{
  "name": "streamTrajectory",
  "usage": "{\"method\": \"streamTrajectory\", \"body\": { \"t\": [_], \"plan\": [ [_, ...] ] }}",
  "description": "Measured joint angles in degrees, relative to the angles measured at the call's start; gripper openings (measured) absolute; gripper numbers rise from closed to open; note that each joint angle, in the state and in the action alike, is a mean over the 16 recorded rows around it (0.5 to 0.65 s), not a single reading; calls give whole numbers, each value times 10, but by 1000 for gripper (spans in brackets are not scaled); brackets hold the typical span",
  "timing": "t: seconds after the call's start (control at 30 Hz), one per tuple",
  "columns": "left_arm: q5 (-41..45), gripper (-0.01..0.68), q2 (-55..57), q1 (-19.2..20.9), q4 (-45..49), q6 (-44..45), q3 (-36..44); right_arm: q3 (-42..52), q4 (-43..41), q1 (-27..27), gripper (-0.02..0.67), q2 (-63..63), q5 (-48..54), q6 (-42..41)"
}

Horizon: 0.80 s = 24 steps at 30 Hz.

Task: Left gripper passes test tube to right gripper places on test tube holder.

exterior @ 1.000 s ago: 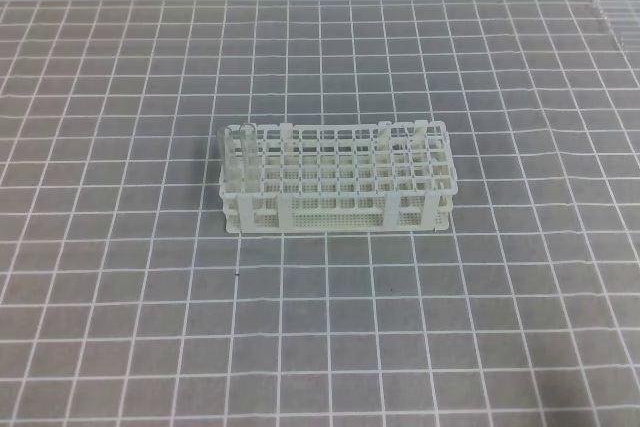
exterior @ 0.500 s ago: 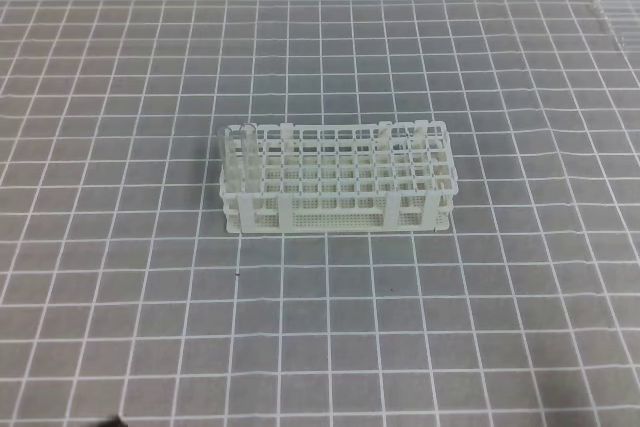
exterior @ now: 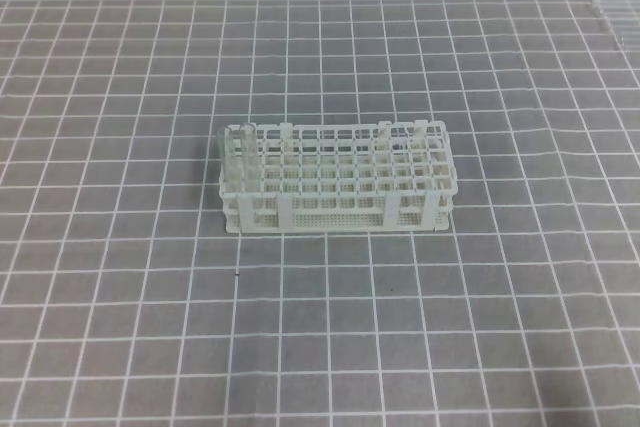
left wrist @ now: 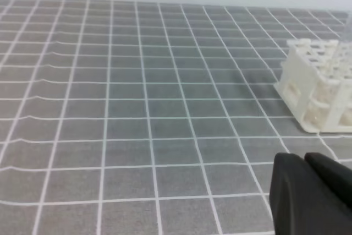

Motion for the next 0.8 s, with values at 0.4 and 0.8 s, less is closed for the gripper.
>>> {"method": "streamTrajectory", "body": {
  "t": [0.4, 0.8],
  "plan": [
    [69, 0, -56, 59, -15, 22, -1, 0, 1, 0, -1, 0, 0, 0],
    [98, 0, -60, 59, -12, 50, 1, 0, 2, 0, -1, 0, 0, 0]
  ]
}}
